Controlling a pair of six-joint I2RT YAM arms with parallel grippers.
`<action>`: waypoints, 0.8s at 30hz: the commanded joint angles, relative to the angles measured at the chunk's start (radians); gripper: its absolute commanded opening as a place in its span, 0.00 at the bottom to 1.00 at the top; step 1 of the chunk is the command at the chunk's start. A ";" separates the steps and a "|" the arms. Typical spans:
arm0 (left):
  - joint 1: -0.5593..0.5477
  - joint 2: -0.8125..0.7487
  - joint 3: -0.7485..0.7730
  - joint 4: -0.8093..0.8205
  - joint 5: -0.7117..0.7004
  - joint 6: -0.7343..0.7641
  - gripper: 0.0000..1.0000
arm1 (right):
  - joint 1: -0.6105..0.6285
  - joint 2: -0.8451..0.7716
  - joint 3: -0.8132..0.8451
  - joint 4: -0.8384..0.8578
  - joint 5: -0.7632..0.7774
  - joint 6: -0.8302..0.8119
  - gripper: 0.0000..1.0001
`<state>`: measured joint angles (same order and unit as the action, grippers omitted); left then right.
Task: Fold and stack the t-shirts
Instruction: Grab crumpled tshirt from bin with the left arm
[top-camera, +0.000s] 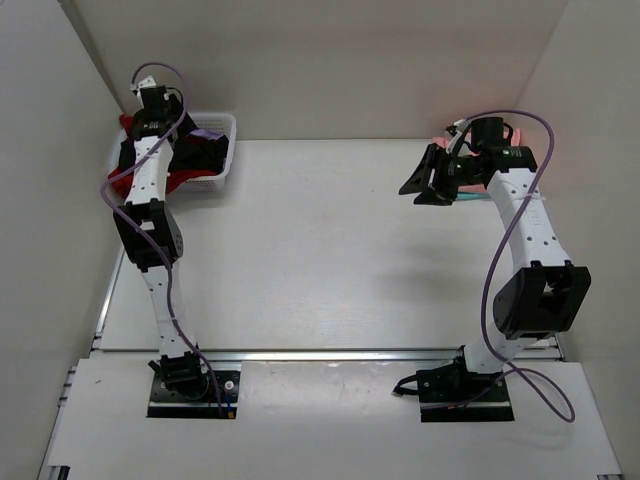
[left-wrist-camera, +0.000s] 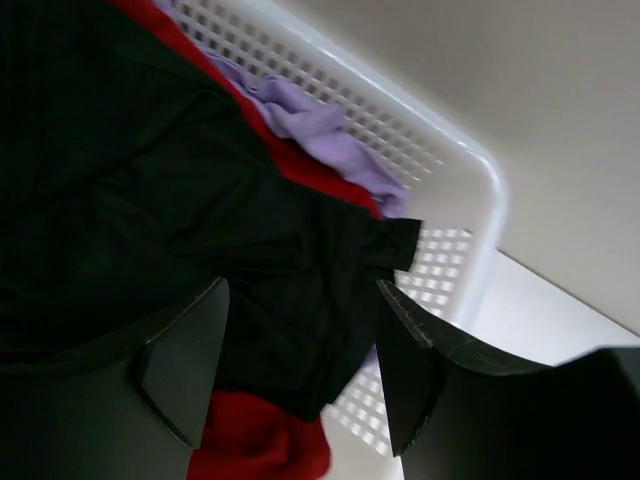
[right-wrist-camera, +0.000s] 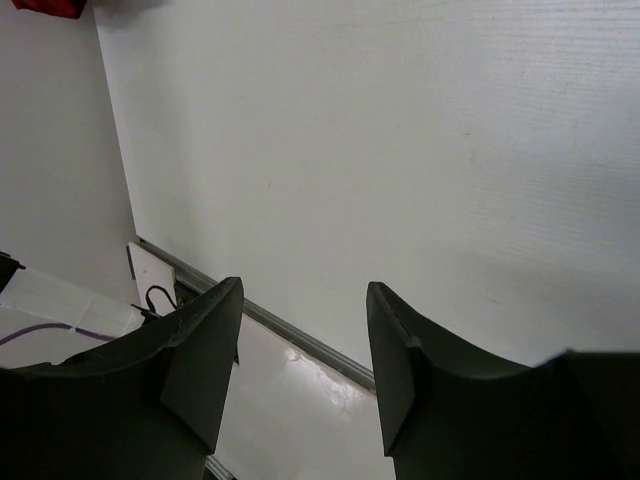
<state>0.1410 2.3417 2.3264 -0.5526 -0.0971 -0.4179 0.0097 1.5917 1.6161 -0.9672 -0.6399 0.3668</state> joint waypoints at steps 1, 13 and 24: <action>0.002 0.027 -0.016 0.016 -0.111 0.077 0.70 | -0.001 0.031 0.085 -0.027 0.009 0.000 0.50; 0.037 0.195 0.048 -0.084 -0.069 0.028 0.53 | -0.002 0.080 0.162 -0.137 0.029 -0.025 0.49; 0.016 0.058 -0.004 0.020 -0.066 0.088 0.00 | 0.013 0.033 0.088 -0.159 0.003 -0.032 0.51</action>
<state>0.1703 2.5610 2.3333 -0.5961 -0.1696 -0.3607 0.0128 1.6741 1.7370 -1.1278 -0.6201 0.3435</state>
